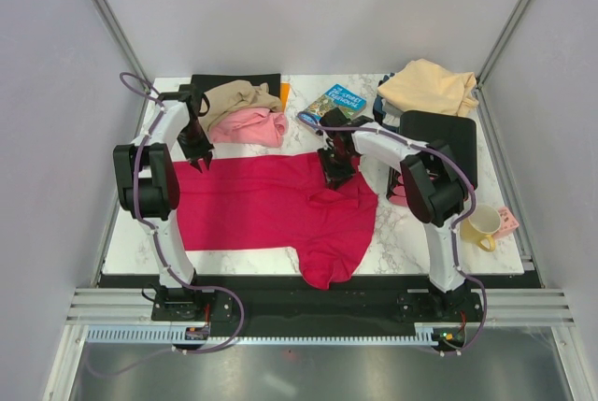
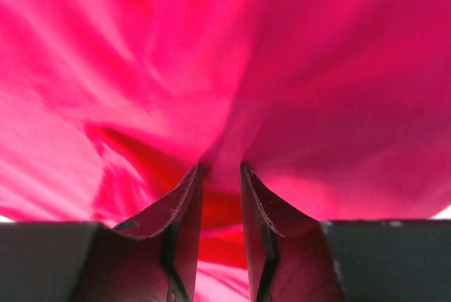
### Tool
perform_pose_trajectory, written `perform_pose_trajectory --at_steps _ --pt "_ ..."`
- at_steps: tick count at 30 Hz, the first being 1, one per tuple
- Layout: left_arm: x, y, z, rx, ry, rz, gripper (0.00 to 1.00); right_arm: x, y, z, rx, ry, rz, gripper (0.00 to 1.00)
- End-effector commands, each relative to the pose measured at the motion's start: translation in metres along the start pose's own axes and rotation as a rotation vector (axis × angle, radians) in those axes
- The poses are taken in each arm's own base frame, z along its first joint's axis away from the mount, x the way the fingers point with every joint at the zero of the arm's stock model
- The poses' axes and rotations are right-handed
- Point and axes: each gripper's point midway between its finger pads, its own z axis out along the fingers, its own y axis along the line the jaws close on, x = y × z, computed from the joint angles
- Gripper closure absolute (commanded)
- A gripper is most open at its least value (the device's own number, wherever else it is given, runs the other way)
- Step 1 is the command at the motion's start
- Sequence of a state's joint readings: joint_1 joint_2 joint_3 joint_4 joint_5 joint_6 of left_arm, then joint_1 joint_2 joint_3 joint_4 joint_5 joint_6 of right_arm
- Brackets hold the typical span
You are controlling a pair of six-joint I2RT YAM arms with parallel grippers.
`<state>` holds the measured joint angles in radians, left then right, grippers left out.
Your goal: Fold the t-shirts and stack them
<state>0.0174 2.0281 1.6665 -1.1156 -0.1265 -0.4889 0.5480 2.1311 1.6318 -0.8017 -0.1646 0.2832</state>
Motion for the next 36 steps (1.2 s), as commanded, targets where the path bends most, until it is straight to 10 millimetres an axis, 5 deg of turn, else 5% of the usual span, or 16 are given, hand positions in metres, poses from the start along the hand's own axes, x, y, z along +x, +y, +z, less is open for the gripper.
perform_pose_trajectory --at_steps 1,13,18,21,24,27,31,36 --pt "-0.01 -0.006 -0.022 0.053 -0.064 0.016 0.71 0.018 0.011 -0.033 -0.052 -0.008 -0.025 0.65" --pt "-0.009 -0.009 -0.024 0.062 -0.063 0.012 0.7 0.069 0.037 -0.054 -0.106 0.055 -0.067 0.66" --pt "-0.01 -0.008 -0.029 0.071 -0.074 0.009 0.68 0.067 0.04 -0.061 -0.101 0.039 -0.07 0.66" --pt "-0.011 -0.007 -0.031 0.068 -0.084 0.012 0.67 0.037 0.04 -0.089 -0.062 -0.075 -0.078 0.64" --pt "-0.012 -0.006 -0.03 0.059 -0.088 0.013 0.66 -0.016 0.036 -0.128 -0.048 -0.229 -0.055 0.62" --pt "-0.011 -0.008 -0.027 0.062 -0.077 0.015 0.66 -0.05 0.018 -0.135 -0.01 -0.282 -0.034 0.62" --pt "-0.01 -0.009 -0.02 0.062 -0.06 0.015 0.66 -0.088 -0.016 -0.108 0.1 -0.292 0.009 0.62" --pt "-0.009 -0.007 -0.007 0.027 -0.037 0.03 0.66 -0.121 -0.029 -0.069 0.147 -0.287 0.035 0.63"
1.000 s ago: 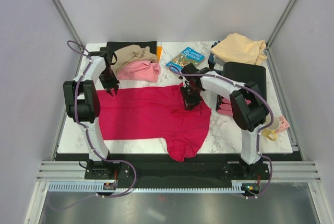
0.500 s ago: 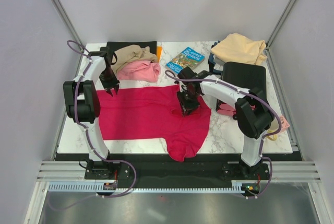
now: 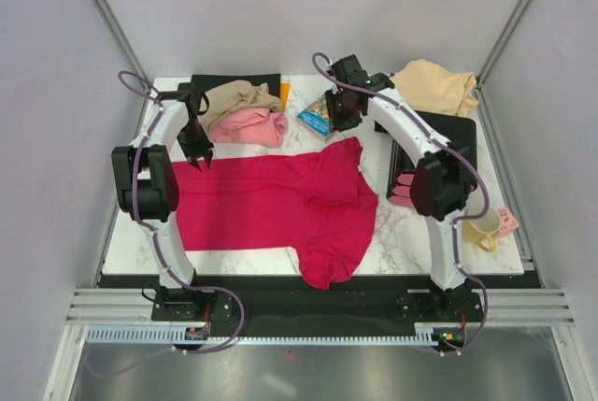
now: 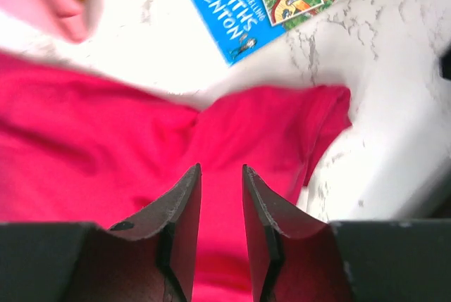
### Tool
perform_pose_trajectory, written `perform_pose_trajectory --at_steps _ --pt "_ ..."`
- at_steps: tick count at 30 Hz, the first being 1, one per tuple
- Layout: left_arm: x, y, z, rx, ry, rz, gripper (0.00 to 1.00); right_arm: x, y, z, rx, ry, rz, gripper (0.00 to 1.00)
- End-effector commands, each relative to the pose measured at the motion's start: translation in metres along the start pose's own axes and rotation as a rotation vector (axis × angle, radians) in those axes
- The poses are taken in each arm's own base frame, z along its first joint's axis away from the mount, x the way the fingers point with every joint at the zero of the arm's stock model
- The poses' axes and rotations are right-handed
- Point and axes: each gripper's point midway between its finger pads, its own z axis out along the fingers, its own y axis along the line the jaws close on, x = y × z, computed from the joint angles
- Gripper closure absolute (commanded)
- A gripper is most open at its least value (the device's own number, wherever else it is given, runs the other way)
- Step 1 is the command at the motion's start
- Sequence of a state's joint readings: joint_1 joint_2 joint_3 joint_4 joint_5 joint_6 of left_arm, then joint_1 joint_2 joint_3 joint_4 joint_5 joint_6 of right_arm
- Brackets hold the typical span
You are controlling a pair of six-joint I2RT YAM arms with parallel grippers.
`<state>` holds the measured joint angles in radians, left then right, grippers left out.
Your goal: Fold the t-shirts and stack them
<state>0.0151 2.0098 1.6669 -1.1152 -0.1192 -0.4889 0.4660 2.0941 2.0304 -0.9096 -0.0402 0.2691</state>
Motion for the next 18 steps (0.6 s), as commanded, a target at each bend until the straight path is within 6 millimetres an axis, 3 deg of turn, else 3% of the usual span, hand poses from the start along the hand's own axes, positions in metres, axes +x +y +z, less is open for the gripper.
perform_pose_trajectory --at_steps 1,7,11,15,18 --pt "-0.008 -0.005 0.002 0.01 -0.019 0.033 0.69 0.013 -0.015 0.053 0.091 0.082 -0.006 0.64" --pt "-0.008 -0.005 0.016 -0.002 0.013 0.021 0.76 0.022 -0.022 0.092 0.117 0.104 0.025 0.66" --pt "-0.007 -0.004 0.023 -0.022 0.024 0.017 0.81 0.04 -0.035 0.103 0.179 0.134 0.018 0.67" --pt "-0.008 -0.003 0.04 -0.051 0.047 0.02 0.98 0.054 -0.052 0.105 0.246 0.165 0.015 0.68" --pt "-0.011 -0.003 0.052 -0.071 0.062 0.02 0.98 0.062 -0.059 0.103 0.266 0.185 0.02 0.74"
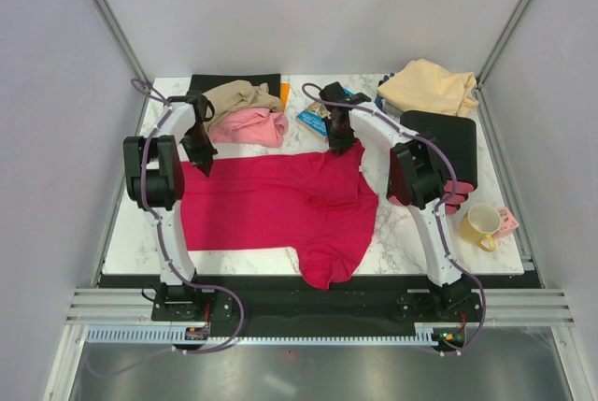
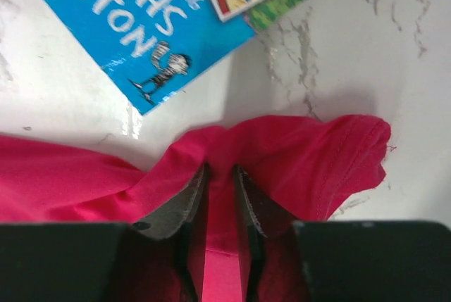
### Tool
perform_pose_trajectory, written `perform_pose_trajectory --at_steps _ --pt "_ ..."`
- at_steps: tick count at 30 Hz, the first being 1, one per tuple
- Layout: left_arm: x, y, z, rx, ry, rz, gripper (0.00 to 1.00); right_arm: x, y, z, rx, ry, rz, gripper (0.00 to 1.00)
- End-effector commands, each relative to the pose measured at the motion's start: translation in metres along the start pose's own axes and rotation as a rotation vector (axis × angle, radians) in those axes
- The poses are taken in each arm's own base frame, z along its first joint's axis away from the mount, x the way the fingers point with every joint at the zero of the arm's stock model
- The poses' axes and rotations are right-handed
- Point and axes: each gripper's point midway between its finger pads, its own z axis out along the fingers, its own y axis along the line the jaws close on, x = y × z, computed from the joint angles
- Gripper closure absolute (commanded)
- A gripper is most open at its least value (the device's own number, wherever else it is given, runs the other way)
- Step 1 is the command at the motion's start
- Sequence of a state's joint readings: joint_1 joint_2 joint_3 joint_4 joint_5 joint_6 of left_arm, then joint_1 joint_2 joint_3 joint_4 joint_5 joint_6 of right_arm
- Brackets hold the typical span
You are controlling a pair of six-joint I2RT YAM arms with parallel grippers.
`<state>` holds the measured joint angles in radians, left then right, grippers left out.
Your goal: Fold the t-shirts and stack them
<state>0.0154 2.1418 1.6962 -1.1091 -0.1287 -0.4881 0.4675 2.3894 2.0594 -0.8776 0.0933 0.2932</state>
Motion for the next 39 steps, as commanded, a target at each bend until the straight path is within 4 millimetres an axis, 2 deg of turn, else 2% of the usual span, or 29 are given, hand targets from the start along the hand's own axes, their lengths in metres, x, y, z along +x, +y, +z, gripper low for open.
perform_pose_trajectory --at_steps 1,5,10,16,22,28,32,35,39 --pt "-0.017 -0.003 0.012 -0.022 -0.018 0.003 0.98 0.007 -0.019 -0.007 0.081 0.0 0.01 0.76" --pt "-0.02 -0.001 0.017 -0.038 -0.016 -0.013 0.98 0.015 -0.021 -0.006 0.08 0.022 0.006 0.81" --pt "-0.024 0.01 0.026 -0.093 -0.006 -0.047 0.98 0.016 -0.025 -0.005 0.084 0.027 0.012 0.84" --pt "-0.01 0.031 0.041 -0.149 0.084 -0.112 0.98 0.012 -0.039 -0.008 0.114 0.027 0.032 0.8" --pt "-0.009 0.048 0.048 -0.186 0.112 -0.136 0.98 0.013 -0.058 -0.014 0.159 0.036 0.058 0.71" --pt "-0.032 0.046 0.045 -0.161 0.07 -0.121 0.98 0.004 -0.063 -0.012 0.149 0.023 0.064 0.66" --pt "-0.057 0.036 0.032 -0.116 -0.006 -0.13 0.98 -0.015 -0.061 -0.027 0.137 -0.046 0.083 0.63" --pt "-0.07 0.037 0.032 -0.134 -0.039 -0.125 0.98 -0.023 -0.068 -0.037 0.169 -0.082 0.087 0.62" --pt "-0.069 0.032 0.03 -0.105 -0.025 -0.121 0.98 -0.024 -0.076 -0.04 0.167 -0.083 0.091 0.62"
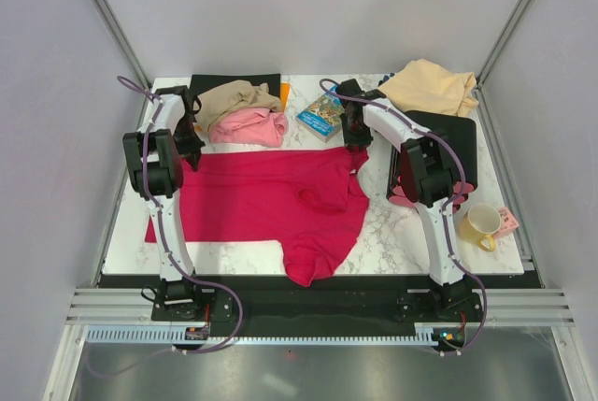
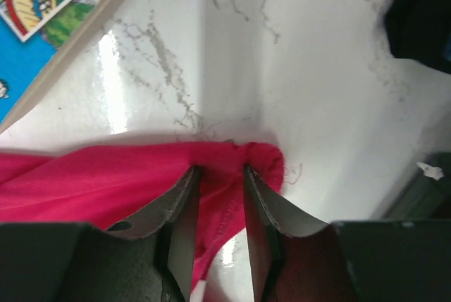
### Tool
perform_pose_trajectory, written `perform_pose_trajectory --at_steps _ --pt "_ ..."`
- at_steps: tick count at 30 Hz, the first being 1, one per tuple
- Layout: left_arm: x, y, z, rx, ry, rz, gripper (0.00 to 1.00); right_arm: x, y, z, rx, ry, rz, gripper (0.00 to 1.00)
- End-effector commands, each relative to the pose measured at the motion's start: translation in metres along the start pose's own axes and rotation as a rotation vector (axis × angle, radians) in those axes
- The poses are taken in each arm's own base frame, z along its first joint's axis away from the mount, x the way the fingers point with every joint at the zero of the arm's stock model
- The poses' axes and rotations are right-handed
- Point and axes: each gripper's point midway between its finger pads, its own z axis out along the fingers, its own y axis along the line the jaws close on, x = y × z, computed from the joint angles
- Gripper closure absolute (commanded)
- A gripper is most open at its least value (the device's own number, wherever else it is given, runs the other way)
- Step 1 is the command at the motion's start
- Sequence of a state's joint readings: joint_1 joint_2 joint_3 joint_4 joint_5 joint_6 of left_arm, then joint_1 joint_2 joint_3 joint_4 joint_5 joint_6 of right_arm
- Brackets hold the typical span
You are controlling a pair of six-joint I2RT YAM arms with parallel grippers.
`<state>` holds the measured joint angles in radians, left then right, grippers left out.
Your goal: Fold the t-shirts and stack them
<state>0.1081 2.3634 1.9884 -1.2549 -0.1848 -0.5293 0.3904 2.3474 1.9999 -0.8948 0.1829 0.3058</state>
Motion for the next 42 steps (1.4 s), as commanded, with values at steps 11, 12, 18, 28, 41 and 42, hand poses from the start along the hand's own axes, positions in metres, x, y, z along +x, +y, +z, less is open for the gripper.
perform_pose_trajectory --at_steps 11,12,18,28,41,42 --pt "-0.012 -0.003 0.011 0.049 -0.043 0.039 0.87 -0.021 -0.017 -0.018 0.02 -0.064 0.021 0.62" --pt "-0.011 -0.005 0.013 0.054 -0.036 0.044 0.87 -0.021 -0.016 -0.017 0.017 -0.062 0.021 0.62" --pt "-0.008 -0.005 0.022 0.051 -0.013 0.054 0.84 -0.014 -0.017 -0.006 0.029 -0.038 0.01 0.62" --pt "-0.03 -0.028 -0.009 0.18 -0.09 0.055 0.81 -0.019 -0.022 -0.014 0.052 -0.053 0.021 0.63" --pt "-0.008 -0.049 -0.139 0.387 -0.312 -0.099 0.69 -0.086 -0.018 -0.149 -0.106 -0.353 0.098 0.59" --pt "-0.004 -0.048 -0.14 0.383 -0.303 -0.09 0.69 -0.08 -0.018 -0.156 -0.121 -0.345 0.094 0.59"
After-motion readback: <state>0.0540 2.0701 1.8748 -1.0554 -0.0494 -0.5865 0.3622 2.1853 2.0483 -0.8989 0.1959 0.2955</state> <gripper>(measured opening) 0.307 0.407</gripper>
